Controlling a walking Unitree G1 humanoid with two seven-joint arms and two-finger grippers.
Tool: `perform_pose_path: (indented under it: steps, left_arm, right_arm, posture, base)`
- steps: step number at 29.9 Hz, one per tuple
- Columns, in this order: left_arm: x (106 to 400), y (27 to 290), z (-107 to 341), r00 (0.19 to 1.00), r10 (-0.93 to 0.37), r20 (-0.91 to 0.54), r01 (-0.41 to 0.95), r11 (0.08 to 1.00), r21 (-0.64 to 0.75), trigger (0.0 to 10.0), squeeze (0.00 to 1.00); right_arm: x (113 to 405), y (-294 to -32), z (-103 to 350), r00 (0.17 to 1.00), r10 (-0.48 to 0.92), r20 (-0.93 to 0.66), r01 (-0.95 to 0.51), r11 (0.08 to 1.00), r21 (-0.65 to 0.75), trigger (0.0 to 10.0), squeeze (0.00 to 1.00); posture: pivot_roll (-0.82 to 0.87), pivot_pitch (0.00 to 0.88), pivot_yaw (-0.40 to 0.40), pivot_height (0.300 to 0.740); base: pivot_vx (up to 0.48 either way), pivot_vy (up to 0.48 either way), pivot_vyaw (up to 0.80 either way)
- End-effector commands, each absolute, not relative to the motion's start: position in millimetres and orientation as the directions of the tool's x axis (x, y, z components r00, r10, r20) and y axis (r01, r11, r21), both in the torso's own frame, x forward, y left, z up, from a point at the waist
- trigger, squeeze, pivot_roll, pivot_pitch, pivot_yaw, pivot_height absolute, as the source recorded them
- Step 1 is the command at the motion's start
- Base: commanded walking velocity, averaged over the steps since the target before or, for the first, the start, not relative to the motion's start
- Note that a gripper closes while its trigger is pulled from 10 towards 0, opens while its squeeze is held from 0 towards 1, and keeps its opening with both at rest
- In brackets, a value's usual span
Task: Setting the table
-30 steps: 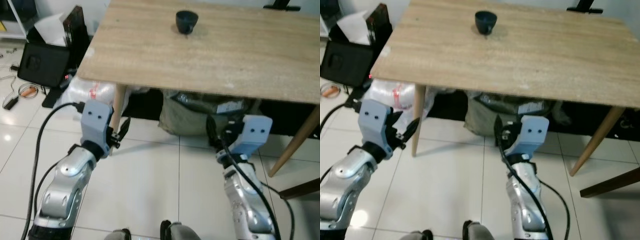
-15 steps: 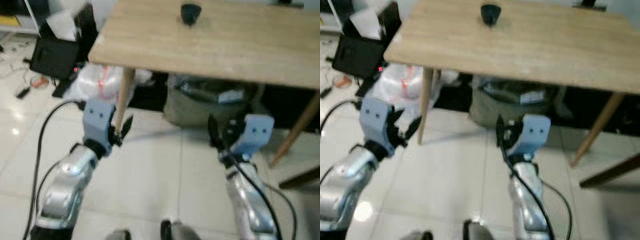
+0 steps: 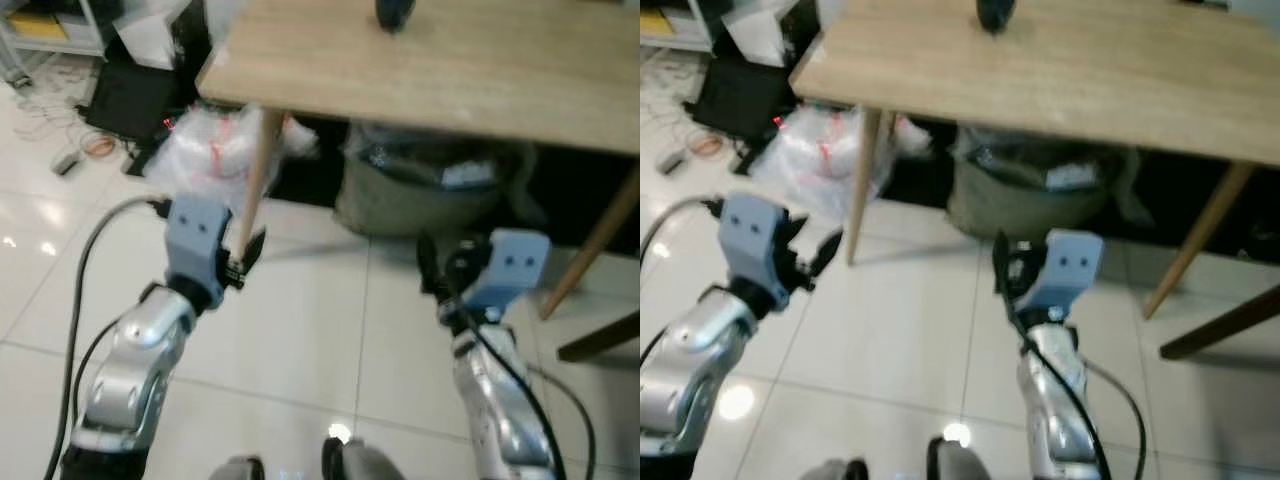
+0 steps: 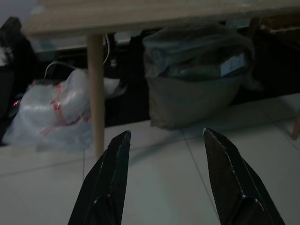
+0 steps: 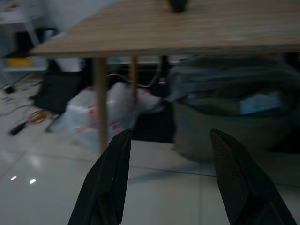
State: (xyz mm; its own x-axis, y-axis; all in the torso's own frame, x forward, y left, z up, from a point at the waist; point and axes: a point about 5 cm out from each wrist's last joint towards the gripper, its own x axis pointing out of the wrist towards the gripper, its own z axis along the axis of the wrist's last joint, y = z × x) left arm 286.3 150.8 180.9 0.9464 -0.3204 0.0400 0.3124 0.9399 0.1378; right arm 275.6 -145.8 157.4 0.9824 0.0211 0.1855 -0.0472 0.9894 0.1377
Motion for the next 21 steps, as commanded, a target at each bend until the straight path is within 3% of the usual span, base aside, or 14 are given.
perform_pose_path:
  steps: [1, 6, 18, 21]
  left_arm:
    - [284.2, 152.8, 173.8, 0.949, -0.316, 0.012, 0.311, 0.941, 0.134, 10.0, 0.37]
    - [283.4, 152.0, 173.4, 0.948, -0.317, 0.012, 0.313, 0.940, 0.134, 10.0, 0.37]
    - [284.0, 150.0, 171.0, 0.946, -0.323, -0.011, 0.322, 0.940, 0.114, 10.0, 0.34]
    - [284.4, 149.8, 170.1, 0.945, -0.326, -0.019, 0.326, 0.939, 0.109, 10.0, 0.33]
  right_arm:
    - [273.6, -146.9, 154.6, 0.985, 0.017, 0.172, -0.040, 0.990, 0.135, 10.0, 0.00]
    - [273.5, -147.0, 154.6, 0.985, 0.016, 0.172, -0.040, 0.990, 0.135, 10.0, 0.00]
    - [273.5, -147.4, 153.8, 0.986, 0.013, 0.164, -0.036, 0.990, 0.137, 10.0, 0.00]
    - [274.1, -149.3, 151.2, 0.990, -0.005, 0.141, -0.020, 0.985, 0.170, 10.0, 0.00]
  posture:
    - [-0.10, 0.106, 0.042, 0.740]
    - [-0.10, 0.106, 0.043, 0.740]
    - [-0.10, 0.106, 0.042, 0.740]
    - [-0.10, 0.106, 0.042, 0.740]
  base:
    - [-0.266, 0.000, 0.00]
    - [-0.263, 0.000, 0.00]
    - [0.000, 0.000, 0.00]
    - [0.000, 0.000, -0.80]
